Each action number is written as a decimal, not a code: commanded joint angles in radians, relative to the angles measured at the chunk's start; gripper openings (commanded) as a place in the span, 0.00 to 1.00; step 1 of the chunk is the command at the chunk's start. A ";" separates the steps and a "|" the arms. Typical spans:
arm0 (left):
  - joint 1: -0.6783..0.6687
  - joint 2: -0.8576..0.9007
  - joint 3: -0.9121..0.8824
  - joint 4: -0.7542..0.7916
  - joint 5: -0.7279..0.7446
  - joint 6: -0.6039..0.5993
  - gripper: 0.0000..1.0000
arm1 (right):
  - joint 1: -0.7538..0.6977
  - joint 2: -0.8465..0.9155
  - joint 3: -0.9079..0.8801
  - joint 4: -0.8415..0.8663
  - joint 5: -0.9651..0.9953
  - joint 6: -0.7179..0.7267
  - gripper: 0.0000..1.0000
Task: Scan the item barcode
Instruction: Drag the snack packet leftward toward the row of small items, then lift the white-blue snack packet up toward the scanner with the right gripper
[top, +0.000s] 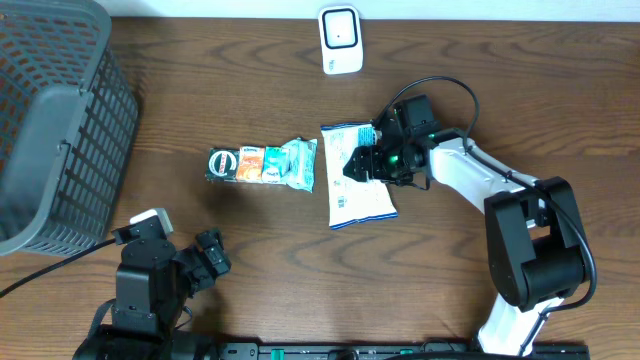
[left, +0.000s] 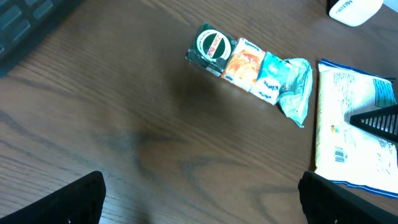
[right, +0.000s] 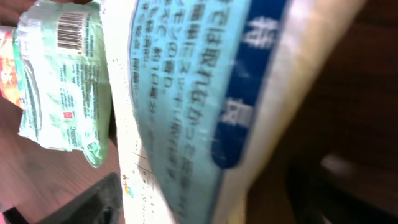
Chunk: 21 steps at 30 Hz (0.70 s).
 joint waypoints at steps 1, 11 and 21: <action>0.002 -0.005 0.002 0.001 -0.003 0.002 0.98 | 0.026 0.028 -0.015 0.011 0.000 0.030 0.64; 0.002 -0.005 0.002 0.001 -0.003 0.002 0.98 | 0.002 0.029 -0.015 0.061 -0.170 0.029 0.01; 0.002 -0.005 0.002 0.001 -0.003 0.002 0.97 | -0.097 -0.041 -0.014 0.204 -0.547 0.029 0.01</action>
